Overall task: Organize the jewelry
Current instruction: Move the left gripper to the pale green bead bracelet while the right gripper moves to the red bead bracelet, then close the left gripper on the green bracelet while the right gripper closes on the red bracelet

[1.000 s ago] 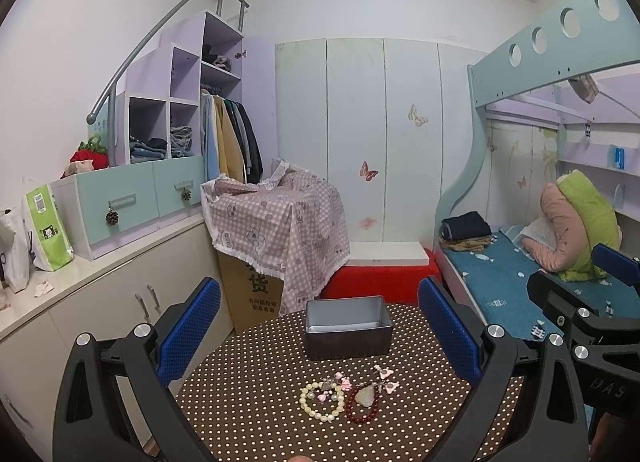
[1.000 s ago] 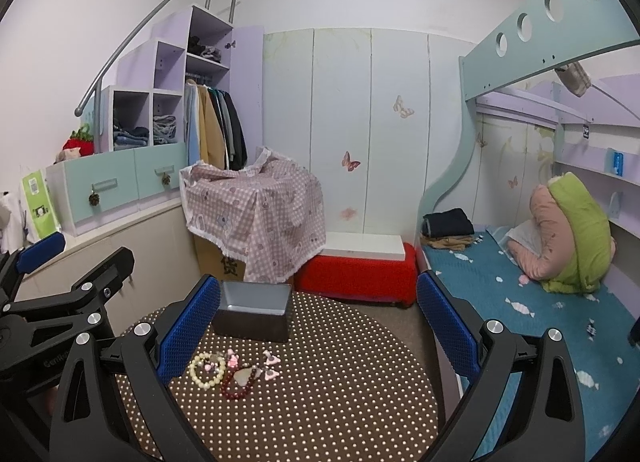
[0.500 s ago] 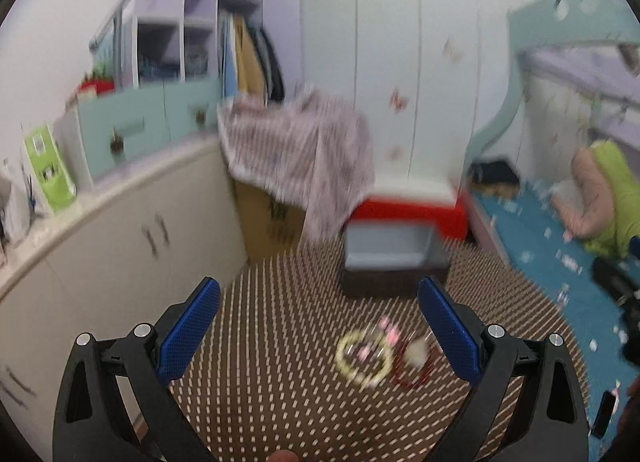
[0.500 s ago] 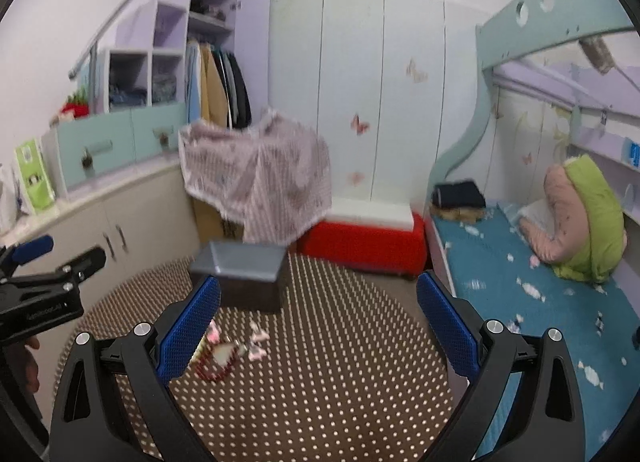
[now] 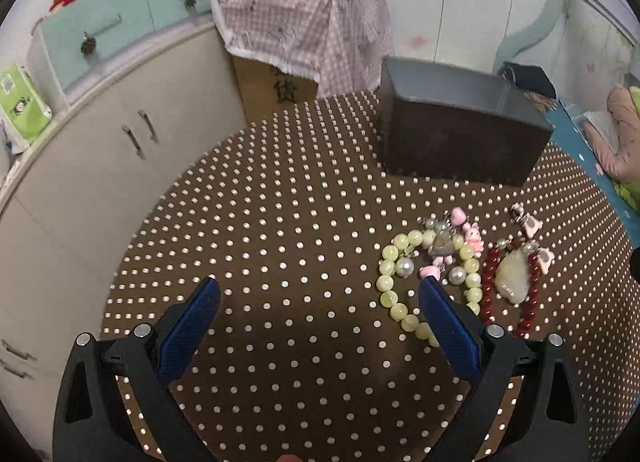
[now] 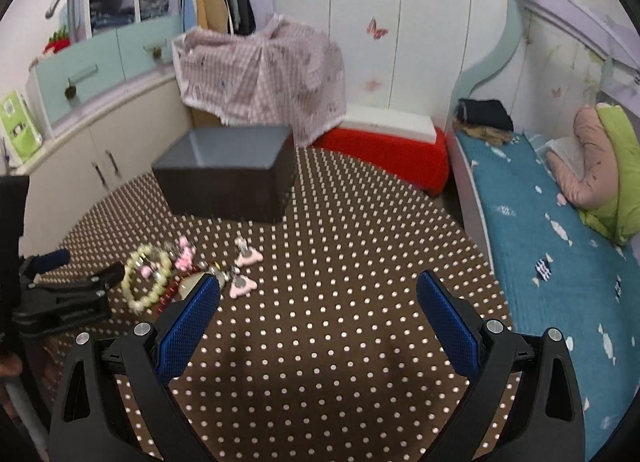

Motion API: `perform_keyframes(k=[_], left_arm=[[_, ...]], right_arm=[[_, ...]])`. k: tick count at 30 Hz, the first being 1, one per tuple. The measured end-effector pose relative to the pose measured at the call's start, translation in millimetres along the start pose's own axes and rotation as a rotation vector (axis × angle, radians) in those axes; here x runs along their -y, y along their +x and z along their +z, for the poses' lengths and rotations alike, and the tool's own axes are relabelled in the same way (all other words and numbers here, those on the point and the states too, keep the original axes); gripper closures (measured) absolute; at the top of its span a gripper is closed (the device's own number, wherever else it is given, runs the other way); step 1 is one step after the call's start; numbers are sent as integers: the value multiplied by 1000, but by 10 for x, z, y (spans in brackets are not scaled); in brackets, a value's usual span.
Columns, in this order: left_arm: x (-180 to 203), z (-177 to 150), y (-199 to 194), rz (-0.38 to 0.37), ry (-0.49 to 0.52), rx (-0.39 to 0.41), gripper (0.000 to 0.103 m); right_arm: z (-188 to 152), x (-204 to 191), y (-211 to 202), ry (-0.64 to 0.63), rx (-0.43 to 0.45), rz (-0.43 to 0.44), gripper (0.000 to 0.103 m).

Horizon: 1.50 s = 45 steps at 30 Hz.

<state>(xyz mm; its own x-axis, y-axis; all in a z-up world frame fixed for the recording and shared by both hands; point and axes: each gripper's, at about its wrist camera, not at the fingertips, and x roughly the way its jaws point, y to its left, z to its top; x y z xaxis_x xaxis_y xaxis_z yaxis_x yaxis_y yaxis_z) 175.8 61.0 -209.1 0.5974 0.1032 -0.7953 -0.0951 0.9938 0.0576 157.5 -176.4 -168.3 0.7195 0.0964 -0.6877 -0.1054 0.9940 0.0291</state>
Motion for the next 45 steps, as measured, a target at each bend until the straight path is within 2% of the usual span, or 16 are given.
perform_keyframes(k=[6,9,12,14,15,18,21,22,30,31,32,33,39,42,43,45], left_arm=[[-1,-37,119,25,19,-36,10],[-94,-46,166,-11,-26,-58,12],[-145,-55,170,-30,-45,-59,22],[-161,-50,133,-28,-45,-52,33],[-176,-53,106,-24,-49,-45,44],[-206,-54,62,-20,-48,-44,59],[-209,-49,35,-29,-25,-36,90],[-220,-55,32,-21,-29,-32,95],[-298,-103,-163,-156,-62,33,95],[-298,-93,-197,-172,-60,45,95],[-305,-86,-246,-188,-63,61,95],[-297,-85,-274,-200,-58,66,95],[-279,-42,-462,-307,-37,112,95],[-255,-31,-508,-327,-21,120,95],[-262,-41,-519,-334,-21,124,95],[-268,-28,-534,-356,-22,123,95]], right_arm=[[-9,-16,152,-7,-32,13,8],[-17,-47,239,-18,-53,21,8],[-38,-85,285,-33,-70,31,8],[-49,-109,322,-42,-77,29,8],[-57,-122,341,-46,-86,32,8],[-73,-171,374,-63,-97,43,7],[-90,-239,399,-78,-107,57,7],[-92,-268,398,-76,-107,74,7],[-89,-454,442,-53,-118,151,10],[-89,-474,444,-52,-120,161,19],[-90,-510,469,-55,-133,167,41],[-94,-534,501,-51,-146,182,49],[-157,-627,621,-40,-192,214,63],[-154,-669,649,-46,-191,231,77],[-148,-693,664,-48,-200,255,87],[-143,-742,688,-61,-201,259,90]])
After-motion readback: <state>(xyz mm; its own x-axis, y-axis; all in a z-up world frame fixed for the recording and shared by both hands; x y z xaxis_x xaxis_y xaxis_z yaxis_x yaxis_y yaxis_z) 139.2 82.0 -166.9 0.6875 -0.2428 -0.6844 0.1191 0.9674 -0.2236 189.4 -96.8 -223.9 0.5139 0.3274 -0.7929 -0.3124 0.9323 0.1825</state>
